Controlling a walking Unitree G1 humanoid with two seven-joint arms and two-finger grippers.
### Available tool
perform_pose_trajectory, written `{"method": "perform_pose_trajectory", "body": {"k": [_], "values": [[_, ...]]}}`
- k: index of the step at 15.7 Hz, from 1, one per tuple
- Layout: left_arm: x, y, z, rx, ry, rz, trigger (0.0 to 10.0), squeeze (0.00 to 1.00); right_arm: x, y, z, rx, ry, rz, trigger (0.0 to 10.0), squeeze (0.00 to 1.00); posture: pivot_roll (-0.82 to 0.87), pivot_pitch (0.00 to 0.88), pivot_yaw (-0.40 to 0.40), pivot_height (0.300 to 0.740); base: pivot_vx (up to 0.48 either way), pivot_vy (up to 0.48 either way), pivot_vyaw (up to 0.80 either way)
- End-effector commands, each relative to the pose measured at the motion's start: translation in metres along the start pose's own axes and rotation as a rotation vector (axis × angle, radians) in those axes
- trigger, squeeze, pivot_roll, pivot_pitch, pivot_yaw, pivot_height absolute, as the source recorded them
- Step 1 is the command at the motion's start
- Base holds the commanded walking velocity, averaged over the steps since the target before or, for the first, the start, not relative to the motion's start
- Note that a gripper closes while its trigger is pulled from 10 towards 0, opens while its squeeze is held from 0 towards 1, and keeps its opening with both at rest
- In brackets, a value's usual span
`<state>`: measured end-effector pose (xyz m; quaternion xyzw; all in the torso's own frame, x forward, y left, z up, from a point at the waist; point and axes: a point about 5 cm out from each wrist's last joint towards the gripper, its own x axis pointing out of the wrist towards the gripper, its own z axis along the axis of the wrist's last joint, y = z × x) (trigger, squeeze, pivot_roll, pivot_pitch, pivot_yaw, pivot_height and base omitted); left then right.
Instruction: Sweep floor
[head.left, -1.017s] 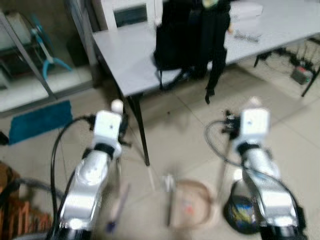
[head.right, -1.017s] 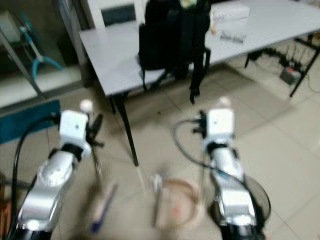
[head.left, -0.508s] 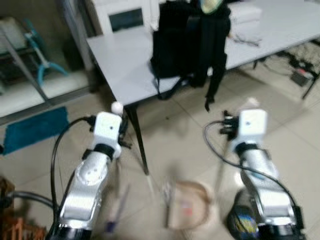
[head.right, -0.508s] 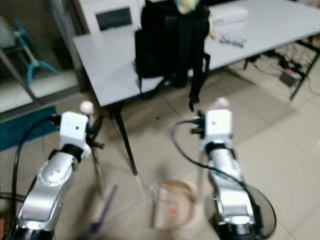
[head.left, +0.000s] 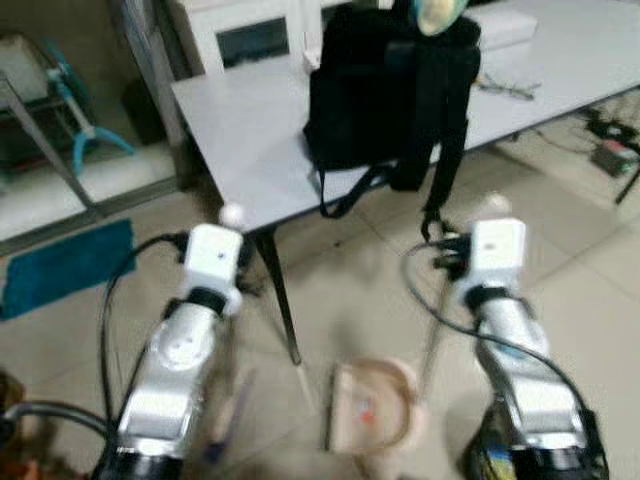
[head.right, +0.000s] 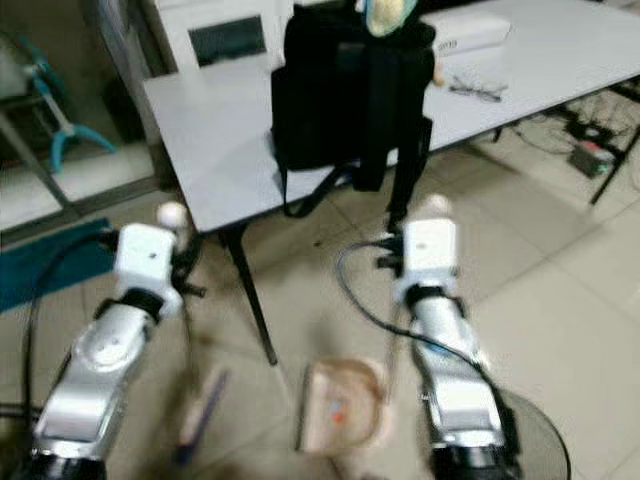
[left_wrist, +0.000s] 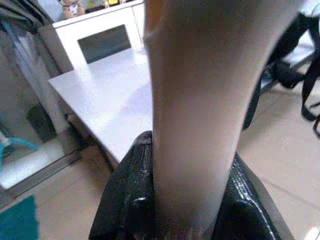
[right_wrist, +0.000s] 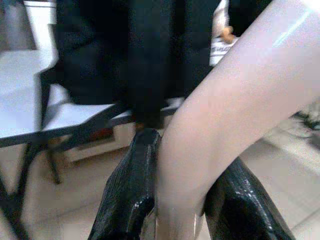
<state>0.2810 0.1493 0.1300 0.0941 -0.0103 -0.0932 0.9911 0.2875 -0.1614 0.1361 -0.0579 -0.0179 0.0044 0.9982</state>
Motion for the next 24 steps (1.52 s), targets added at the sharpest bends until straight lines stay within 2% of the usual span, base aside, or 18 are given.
{"method": "perform_pose_trajectory", "body": {"k": [1, 5, 8, 10, 11, 15, 17, 19, 21, 22, 24], "values": [[0.0, 0.009, 0.007, 0.028, -0.028, 0.023, 10.0, 0.0, 0.003, 0.007, 0.012, -0.025, -0.062, 0.014, 10.0, 0.0, -0.01, 0.06, 0.065, 0.74, 0.382, 0.0, 0.0], [0.001, 0.011, 0.001, -0.004, 0.003, 0.056, 10.0, 0.0, 0.007, 0.006, 0.003, -0.042, -0.032, -0.001, 10.0, 0.0, 0.01, 0.097, 0.071, 0.74, 0.0, 0.0, 0.0], [0.0, 0.019, -0.005, -0.005, 0.014, 0.105, 10.0, 0.0, 0.013, 0.001, -0.006, -0.112, -0.004, -0.014, 10.0, 0.0, 0.03, 0.143, 0.072, 0.74, 0.0, 0.0, 0.0], [-0.005, 0.021, -0.007, -0.005, 0.002, 0.124, 10.0, 0.0, 0.014, 0.004, -0.006, -0.152, -0.028, 0.005, 10.0, 0.0, 0.03, 0.172, 0.074, 0.74, 0.0, 0.0, 0.0], [-0.008, 0.022, -0.015, -0.004, 0.011, 0.133, 10.0, 0.0, 0.021, 0.006, -0.009, -0.186, -0.041, 0.015, 10.0, 0.0, 0.03, 0.201, 0.072, 0.74, 0.0, 0.0, 0.0], [-0.007, 0.021, -0.018, 0.007, -0.023, 0.138, 10.0, 0.0, 0.03, 0.009, -0.016, -0.219, -0.042, 0.04, 10.0, 0.0, 0.04, 0.235, 0.071, 0.74, 0.0, 0.0, 0.0], [-0.003, 0.02, -0.02, -0.011, -0.046, 0.142, 10.0, 0.0, 0.036, 0.018, -0.024, -0.284, -0.056, 0.062, 10.0, 0.0, 0.04, 0.263, 0.076, 0.74, 0.0, 0.0, 0.0], [0.003, 0.017, -0.021, -0.012, -0.076, 0.133, 10.0, 0.0, 0.04, 0.036, -0.026, -0.349, -0.1, 0.113, 10.0, 0.0, 0.04, 0.277, 0.071, 0.74, 0.0, 0.0, 0.0], [0.008, 0.017, -0.02, -0.003, -0.123, 0.136, 10.0, 0.0, 0.041, 0.052, -0.027, -0.331, -0.122, 0.144, 10.0, 0.0, 0.05, 0.288, 0.066, 0.74, 0.0, 0.0, 0.0], [0.011, 0.017, -0.021, -0.001, -0.149, 0.134, 10.0, 0.0, 0.038, 0.076, -0.026, -0.307, -0.154, 0.2, 10.0, 0.0, 0.05, 0.294, 0.063, 0.74, 0.0, 0.0, 0.0], [0.015, 0.018, -0.024, -0.008, -0.145, 0.14, 10.0, 0.0, 0.035, 0.09, -0.028, -0.293, -0.166, 0.224, 10.0, 0.0, 0.05, 0.299, 0.059, 0.74, 0.0, 0.0, 0.0]]}}
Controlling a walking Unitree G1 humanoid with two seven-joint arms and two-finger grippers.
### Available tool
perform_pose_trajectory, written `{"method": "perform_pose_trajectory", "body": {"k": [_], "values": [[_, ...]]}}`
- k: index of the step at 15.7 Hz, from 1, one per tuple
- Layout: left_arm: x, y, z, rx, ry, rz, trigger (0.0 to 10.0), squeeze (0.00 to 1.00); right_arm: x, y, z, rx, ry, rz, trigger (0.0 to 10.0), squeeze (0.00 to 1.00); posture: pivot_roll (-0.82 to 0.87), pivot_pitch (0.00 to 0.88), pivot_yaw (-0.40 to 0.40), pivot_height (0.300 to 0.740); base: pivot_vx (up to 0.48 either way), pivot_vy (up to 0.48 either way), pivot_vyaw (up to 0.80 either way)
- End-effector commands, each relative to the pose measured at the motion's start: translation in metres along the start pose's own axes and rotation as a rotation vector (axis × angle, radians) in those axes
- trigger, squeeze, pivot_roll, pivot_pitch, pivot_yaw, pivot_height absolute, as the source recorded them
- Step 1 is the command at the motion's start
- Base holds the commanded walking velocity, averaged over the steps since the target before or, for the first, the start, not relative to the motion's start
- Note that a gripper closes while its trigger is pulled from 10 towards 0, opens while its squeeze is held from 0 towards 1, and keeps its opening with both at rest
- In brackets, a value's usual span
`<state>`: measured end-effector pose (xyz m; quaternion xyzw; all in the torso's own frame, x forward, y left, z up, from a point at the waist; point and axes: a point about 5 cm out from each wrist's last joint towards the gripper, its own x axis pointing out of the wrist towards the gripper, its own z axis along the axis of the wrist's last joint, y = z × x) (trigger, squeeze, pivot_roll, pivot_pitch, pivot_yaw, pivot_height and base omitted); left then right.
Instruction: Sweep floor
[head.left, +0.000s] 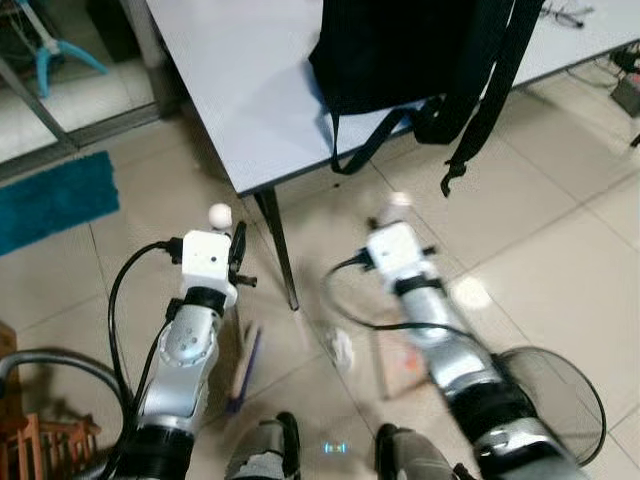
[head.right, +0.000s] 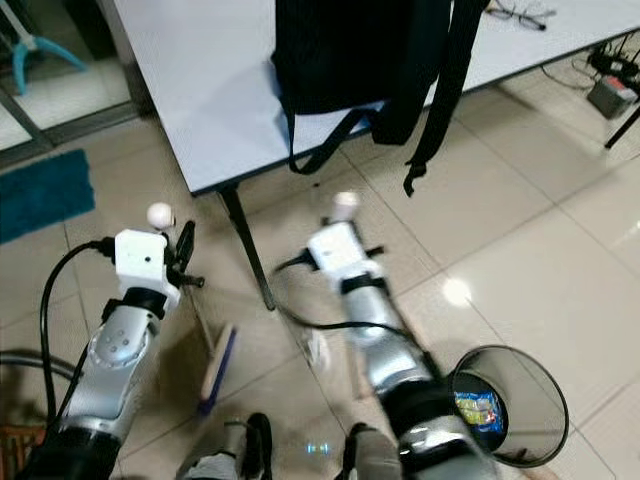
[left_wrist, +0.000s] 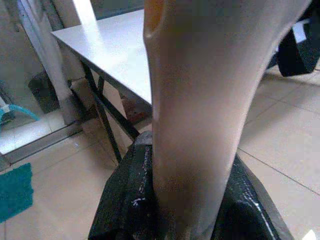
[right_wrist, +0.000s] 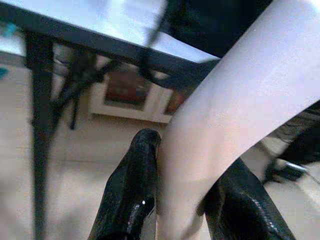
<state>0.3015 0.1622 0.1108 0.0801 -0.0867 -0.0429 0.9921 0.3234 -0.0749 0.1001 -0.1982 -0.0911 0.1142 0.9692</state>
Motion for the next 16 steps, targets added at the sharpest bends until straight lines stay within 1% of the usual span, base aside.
{"method": "perform_pose_trajectory", "body": {"k": [1, 3, 4, 7, 9, 11, 12, 13, 15, 16], "values": [[0.0, 0.007, -0.004, 0.003, 0.006, 0.035, 10.0, 0.0, -0.003, 0.012, 0.0, -0.002, -0.012, 0.034, 10.0, 0.0, 0.04, 0.302, 0.057, 0.74, 0.0, 0.0, 0.0], [0.006, 0.007, -0.008, -0.003, 0.01, 0.047, 10.0, 0.0, -0.008, 0.026, 0.0, -0.001, -0.024, 0.086, 10.0, 0.0, 0.03, 0.308, 0.051, 0.74, 0.0, 0.0, 0.0], [0.013, 0.006, -0.012, -0.003, 0.016, 0.057, 10.0, 0.0, -0.014, 0.034, -0.002, 0.02, -0.023, 0.114, 10.0, 0.0, 0.03, 0.31, 0.045, 0.74, 0.0, 0.0, 0.0], [0.026, 0.001, -0.013, -0.021, 0.023, 0.076, 10.0, 0.0, -0.017, 0.036, -0.003, 0.085, 0.0, 0.098, 10.0, 0.0, 0.01, 0.312, 0.039, 0.74, 0.0, 0.0, 0.0], [0.038, -0.012, -0.009, -0.063, 0.021, 0.078, 10.0, 0.0, -0.016, 0.035, -0.001, 0.171, 0.021, 0.07, 10.0, 0.0, -0.01, 0.31, 0.037, 0.74, 0.0, 0.0, 0.0], [0.042, -0.019, -0.008, -0.099, 0.02, 0.079, 10.0, 0.0, -0.016, 0.035, -0.001, 0.204, 0.026, 0.062, 10.0, 0.0, -0.01, 0.309, 0.038, 0.74, 0.0, 0.0, 0.0], [0.042, -0.03, -0.008, -0.134, 0.017, 0.063, 10.0, 0.0, -0.016, 0.035, 0.0, 0.226, 0.033, 0.058, 10.0, 0.0, -0.01, 0.308, 0.04, 0.74, 0.0, 0.0, 0.0], [0.039, -0.042, -0.01, -0.164, 0.016, 0.038, 10.0, 0.0, -0.015, 0.035, 0.0, 0.253, 0.042, 0.053, 10.0, 0.0, -0.01, 0.307, 0.04, 0.74, 0.0, 0.0, 0.0], [0.037, -0.046, -0.011, -0.181, 0.015, 0.029, 10.0, 0.0, -0.014, 0.035, 0.002, 0.267, 0.044, 0.052, 10.0, 0.0, -0.01, 0.307, 0.04, 0.74, 0.0, 0.0, 0.0], [0.035, -0.048, -0.01, -0.224, 0.007, 0.032, 10.0, 0.0, -0.012, 0.035, 0.004, 0.281, 0.047, 0.05, 10.0, 0.0, -0.01, 0.305, 0.036, 0.74, 0.0, 0.0, 0.0]]}}
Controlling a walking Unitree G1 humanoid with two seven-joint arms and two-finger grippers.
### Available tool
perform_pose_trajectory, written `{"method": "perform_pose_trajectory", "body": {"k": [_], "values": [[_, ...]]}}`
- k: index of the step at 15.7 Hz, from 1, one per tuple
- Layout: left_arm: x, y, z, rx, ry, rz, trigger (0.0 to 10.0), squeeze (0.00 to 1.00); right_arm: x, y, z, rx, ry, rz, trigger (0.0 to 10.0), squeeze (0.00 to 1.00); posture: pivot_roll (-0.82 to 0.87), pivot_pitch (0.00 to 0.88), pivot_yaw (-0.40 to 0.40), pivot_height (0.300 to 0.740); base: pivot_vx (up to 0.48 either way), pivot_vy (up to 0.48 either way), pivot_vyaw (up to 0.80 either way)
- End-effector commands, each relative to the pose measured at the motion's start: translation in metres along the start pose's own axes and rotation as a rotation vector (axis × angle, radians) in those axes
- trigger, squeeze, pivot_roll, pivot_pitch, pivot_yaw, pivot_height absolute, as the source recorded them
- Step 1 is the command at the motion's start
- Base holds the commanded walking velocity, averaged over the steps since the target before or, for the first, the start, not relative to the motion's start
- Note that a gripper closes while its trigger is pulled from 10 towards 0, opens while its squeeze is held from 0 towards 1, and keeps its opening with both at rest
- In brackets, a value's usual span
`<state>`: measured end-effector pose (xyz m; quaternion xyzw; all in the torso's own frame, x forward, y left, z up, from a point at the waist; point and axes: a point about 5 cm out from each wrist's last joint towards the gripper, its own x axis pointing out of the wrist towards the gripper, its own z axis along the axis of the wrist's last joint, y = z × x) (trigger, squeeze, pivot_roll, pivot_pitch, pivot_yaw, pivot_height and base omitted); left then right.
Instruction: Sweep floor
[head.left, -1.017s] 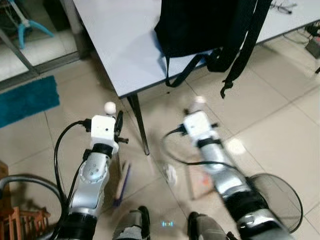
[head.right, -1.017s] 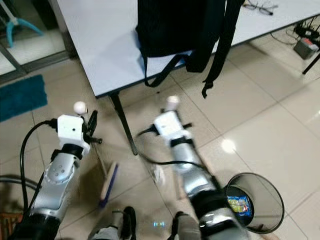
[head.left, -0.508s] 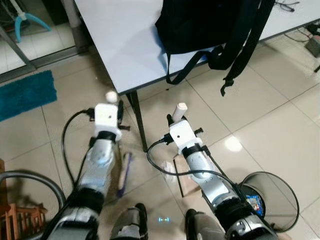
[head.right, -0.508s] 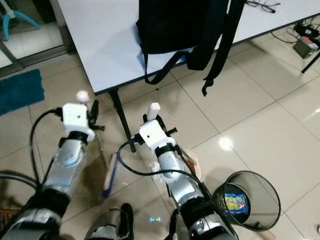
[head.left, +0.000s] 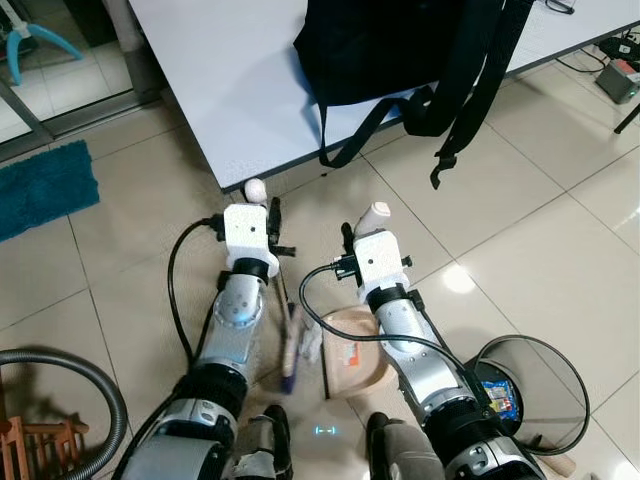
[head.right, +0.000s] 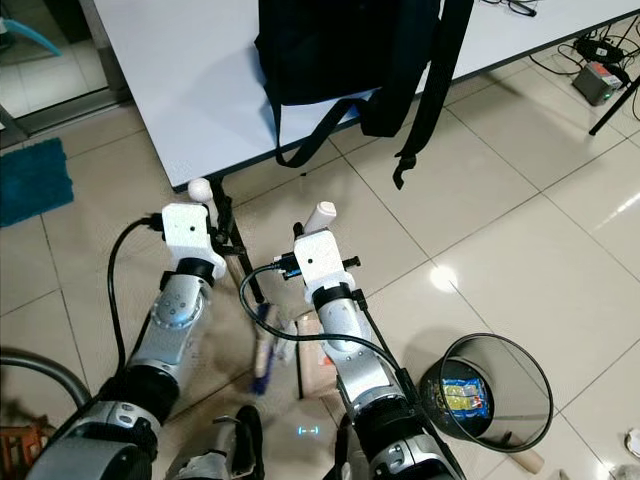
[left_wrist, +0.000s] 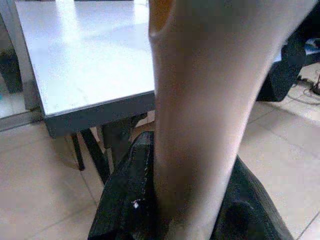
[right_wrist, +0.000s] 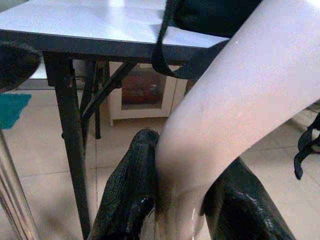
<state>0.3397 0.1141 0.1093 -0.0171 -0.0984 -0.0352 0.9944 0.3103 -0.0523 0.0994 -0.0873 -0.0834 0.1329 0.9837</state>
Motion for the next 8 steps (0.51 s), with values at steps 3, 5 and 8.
{"method": "perform_pose_trajectory", "body": {"k": [3, 5, 8], "values": [[-0.003, -0.002, 0.001, -0.122, -0.014, 0.024, 10.0, 0.0, -0.002, 0.009, -0.009, 0.076, 0.077, 0.019, 10.0, 0.0, 0.0, 0.296, 0.033, 0.74, 0.0, 0.0, 0.0], [0.0, -0.004, 0.01, -0.174, -0.049, 0.011, 10.0, 0.0, -0.002, 0.007, -0.01, 0.082, 0.082, 0.014, 10.0, 0.0, 0.0, 0.296, 0.033, 0.74, 0.0, 0.0, 0.0], [-0.005, -0.008, 0.035, -0.222, -0.124, -0.151, 10.0, 0.0, -0.007, -0.005, -0.016, 0.1, 0.102, -0.011, 10.0, 0.0, 0.01, 0.276, 0.036, 0.74, 0.0, 0.0, 0.0]]}}
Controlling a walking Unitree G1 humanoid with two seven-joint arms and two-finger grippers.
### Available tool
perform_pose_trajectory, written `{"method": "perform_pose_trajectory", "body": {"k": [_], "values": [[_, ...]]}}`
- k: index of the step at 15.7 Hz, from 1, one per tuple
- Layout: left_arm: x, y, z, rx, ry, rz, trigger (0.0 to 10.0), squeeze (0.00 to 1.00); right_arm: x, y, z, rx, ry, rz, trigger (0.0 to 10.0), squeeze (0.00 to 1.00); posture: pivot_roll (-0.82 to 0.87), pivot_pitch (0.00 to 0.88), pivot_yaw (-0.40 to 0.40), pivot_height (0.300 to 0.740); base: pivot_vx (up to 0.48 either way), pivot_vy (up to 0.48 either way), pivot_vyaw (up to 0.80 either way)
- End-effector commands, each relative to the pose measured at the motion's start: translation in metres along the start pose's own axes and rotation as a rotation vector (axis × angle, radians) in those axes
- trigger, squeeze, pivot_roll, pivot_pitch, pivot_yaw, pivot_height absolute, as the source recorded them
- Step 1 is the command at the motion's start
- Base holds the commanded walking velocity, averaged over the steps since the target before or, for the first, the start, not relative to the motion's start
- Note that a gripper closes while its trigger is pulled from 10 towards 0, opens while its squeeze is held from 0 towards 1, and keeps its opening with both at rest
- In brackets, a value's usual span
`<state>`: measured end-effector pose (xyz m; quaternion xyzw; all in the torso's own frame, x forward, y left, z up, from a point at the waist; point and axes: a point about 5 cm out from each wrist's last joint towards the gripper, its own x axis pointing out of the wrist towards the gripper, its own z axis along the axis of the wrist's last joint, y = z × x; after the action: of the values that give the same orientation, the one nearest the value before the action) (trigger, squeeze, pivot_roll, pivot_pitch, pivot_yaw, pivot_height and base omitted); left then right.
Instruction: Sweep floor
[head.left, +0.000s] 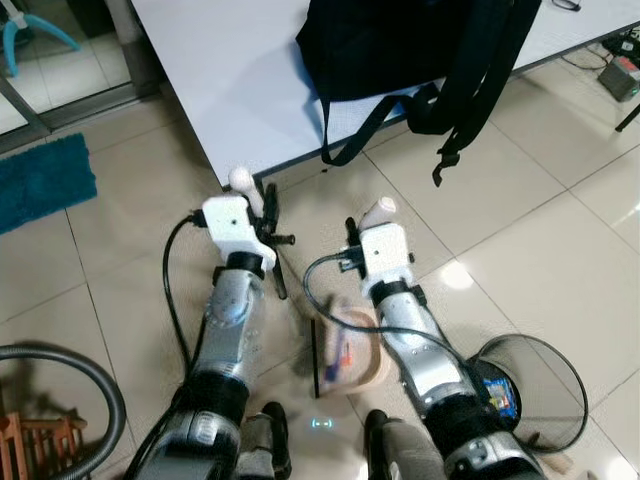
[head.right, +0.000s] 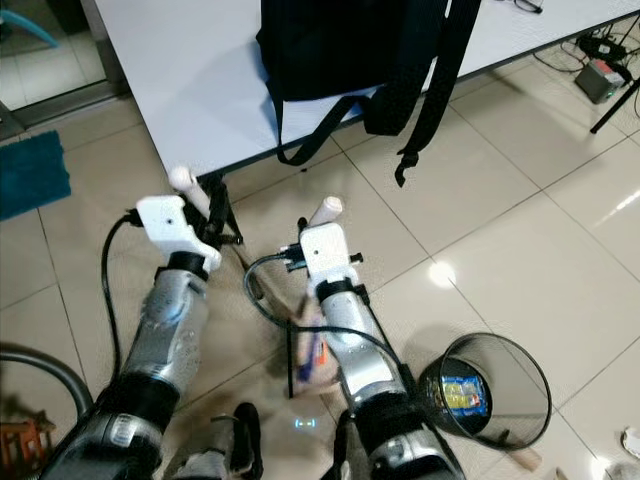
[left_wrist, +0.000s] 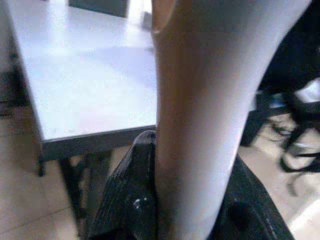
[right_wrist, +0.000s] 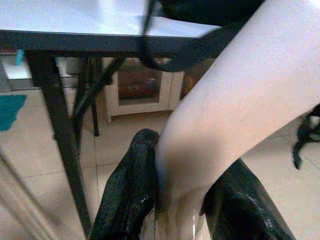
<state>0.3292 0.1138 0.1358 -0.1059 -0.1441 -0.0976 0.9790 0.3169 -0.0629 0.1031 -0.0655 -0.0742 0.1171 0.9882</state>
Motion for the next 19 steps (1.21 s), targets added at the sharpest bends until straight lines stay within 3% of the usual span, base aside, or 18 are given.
{"method": "perform_pose_trajectory", "body": {"k": [1, 4, 5, 9, 12, 16, 19], "values": [[0.0, -0.007, 0.01, -0.027, -0.026, -0.084, 10.0, 0.0, -0.012, 0.002, -0.018, 0.058, 0.092, 0.016, 10.0, 0.0, 0.01, 0.271, 0.037, 0.74, 0.0, 0.0, 0.0], [-0.01, 0.0, 0.017, 0.053, -0.001, -0.176, 10.0, 0.0, -0.014, -0.008, -0.02, 0.061, 0.099, -0.007, 10.0, 0.0, 0.01, 0.252, 0.045, 0.74, 0.0, 0.0, 0.0], [-0.02, 0.009, 0.024, 0.117, 0.02, -0.211, 10.0, 0.0, -0.016, -0.018, -0.021, 0.059, 0.1, -0.031, 10.0, 0.0, 0.01, 0.242, 0.047, 0.74, 0.0, 0.0, 0.0], [-0.037, 0.025, 0.05, 0.198, 0.061, -0.287, 10.0, 0.0, -0.022, -0.039, -0.02, 0.077, 0.102, -0.074, 10.0, 0.0, 0.03, 0.204, 0.048, 0.74, 0.0, 0.0, 0.0], [-0.042, 0.039, 0.056, 0.254, 0.112, -0.231, 10.0, 0.0, -0.025, -0.051, -0.014, 0.094, 0.087, -0.095, 10.0, 0.0, 0.03, 0.174, 0.056, 0.74, 0.0, 0.0, 0.0], [-0.064, 0.054, 0.033, 0.326, 0.239, -0.082, 10.0, 0.0, -0.034, -0.062, 0.006, 0.136, 0.069, -0.141, 10.0, 0.0, 0.01, 0.139, 0.065, 0.74, 0.0, 0.0, 0.0], [-0.067, 0.056, 0.025, 0.295, 0.286, -0.027, 10.0, 0.0, -0.033, -0.066, 0.026, 0.147, 0.063, -0.146, 10.0, 0.0, -0.02, 0.106, 0.076, 0.74, 0.0, 0.0, 0.0]]}}
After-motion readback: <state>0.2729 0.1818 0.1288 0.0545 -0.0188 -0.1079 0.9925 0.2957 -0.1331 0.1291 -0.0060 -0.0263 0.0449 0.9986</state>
